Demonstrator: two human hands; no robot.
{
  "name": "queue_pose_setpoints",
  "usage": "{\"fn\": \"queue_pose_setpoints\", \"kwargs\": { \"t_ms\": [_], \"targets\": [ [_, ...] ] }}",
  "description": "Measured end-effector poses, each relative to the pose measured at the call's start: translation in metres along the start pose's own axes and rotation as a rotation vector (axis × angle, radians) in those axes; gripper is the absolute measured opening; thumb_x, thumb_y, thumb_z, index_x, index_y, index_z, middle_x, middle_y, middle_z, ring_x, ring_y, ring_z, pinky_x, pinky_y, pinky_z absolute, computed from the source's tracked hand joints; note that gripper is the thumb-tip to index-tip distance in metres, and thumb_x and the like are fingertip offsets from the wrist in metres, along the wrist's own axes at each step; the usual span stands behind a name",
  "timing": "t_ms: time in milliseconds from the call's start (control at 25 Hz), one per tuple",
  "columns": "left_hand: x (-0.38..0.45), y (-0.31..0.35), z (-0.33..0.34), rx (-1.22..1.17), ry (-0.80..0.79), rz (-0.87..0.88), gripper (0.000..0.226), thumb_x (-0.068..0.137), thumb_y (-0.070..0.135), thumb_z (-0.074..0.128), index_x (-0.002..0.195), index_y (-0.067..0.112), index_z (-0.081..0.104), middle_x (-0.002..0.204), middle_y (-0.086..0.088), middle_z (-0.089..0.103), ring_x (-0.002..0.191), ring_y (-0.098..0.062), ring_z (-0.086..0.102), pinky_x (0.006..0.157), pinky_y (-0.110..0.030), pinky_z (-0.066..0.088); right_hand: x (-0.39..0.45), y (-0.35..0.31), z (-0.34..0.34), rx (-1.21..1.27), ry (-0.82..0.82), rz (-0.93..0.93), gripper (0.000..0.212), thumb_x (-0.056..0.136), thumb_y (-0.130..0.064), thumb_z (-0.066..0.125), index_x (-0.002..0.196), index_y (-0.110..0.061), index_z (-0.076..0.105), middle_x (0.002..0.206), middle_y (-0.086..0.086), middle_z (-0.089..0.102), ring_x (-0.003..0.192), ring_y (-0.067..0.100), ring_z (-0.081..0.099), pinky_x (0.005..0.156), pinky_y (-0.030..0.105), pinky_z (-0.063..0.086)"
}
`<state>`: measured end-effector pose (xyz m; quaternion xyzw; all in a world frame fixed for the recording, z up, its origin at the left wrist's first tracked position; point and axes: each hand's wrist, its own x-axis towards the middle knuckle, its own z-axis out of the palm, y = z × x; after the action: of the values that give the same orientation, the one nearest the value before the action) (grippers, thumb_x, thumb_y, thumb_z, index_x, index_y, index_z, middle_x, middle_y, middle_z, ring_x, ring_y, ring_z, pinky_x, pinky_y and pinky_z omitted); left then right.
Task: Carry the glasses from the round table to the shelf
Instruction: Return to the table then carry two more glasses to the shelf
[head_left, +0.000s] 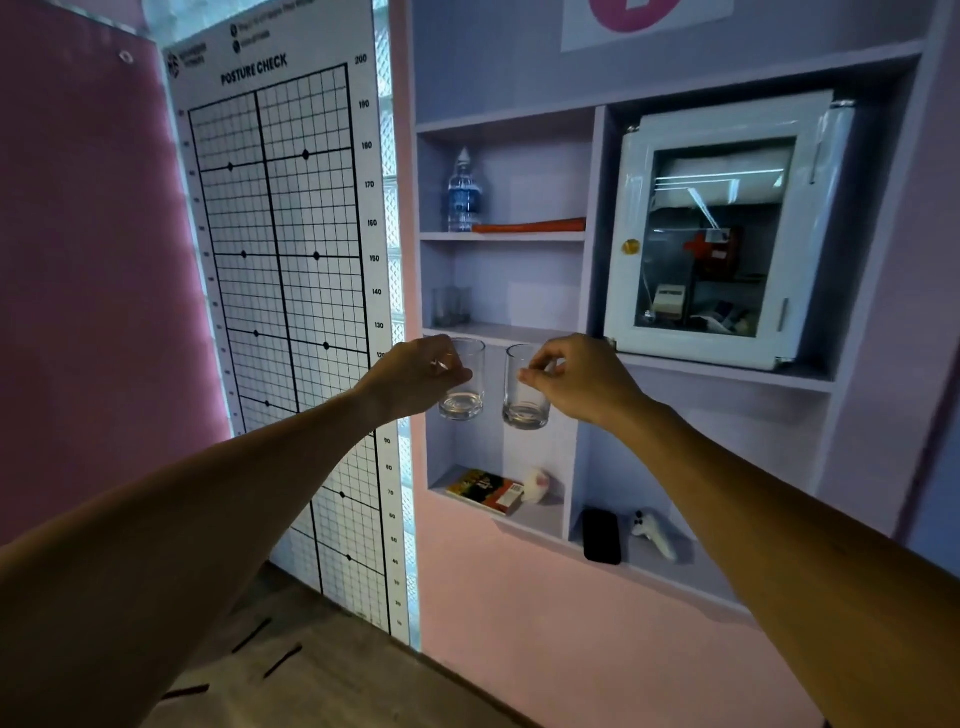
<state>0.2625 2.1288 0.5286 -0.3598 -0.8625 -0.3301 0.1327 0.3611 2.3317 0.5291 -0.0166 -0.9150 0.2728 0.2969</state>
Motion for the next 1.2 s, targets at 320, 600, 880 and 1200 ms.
{"fn": "queue_pose_setpoints", "kwargs": {
  "t_ms": [320,600,880,1200],
  "targets": [
    [0.117,-0.050,0.030,-0.017,0.061,-0.004,0.007,0.094,0.025,0.062,0.099,0.021,0.059,0.093,0.001,0.063,0.052,-0.002,0.050,0.041,-0.008,0.037,0.133,0.062,0.039,-0.037,0.001,-0.087,0.026,0.088,-0.034,0.071,0.100,-0.012,0.074,0.099,0.003,0.073,0.090,0.018,0.066,0.076,0.025,0.047],
    [0.203,-0.093,0.047,0.025,0.110,-0.048,0.011,0.093,0.029,0.064,0.092,0.021,0.057,0.102,-0.003,0.069,0.052,-0.002,0.051,0.041,-0.010,0.036,0.228,0.102,0.064,-0.019,0.050,-0.135,0.022,0.087,-0.031,0.072,0.096,-0.011,0.076,0.097,0.005,0.074,0.082,0.014,0.061,0.072,0.023,0.045],
    [0.273,-0.145,0.065,0.034,0.108,-0.039,0.011,0.090,0.036,0.064,0.094,0.027,0.059,0.103,-0.004,0.071,0.086,-0.021,0.071,0.069,-0.032,0.059,0.295,0.133,0.107,0.008,0.087,-0.112,0.021,0.088,-0.031,0.071,0.096,-0.012,0.076,0.096,0.004,0.074,0.083,0.016,0.064,0.074,0.023,0.044],
    [0.354,-0.195,0.070,0.034,0.081,-0.018,0.014,0.090,0.027,0.065,0.096,0.015,0.062,0.091,-0.004,0.069,0.085,-0.024,0.068,0.076,-0.038,0.058,0.368,0.156,0.142,-0.009,0.067,-0.045,0.017,0.089,-0.030,0.070,0.094,-0.015,0.074,0.099,0.003,0.073,0.089,0.017,0.063,0.079,0.027,0.047]
  ]
}}
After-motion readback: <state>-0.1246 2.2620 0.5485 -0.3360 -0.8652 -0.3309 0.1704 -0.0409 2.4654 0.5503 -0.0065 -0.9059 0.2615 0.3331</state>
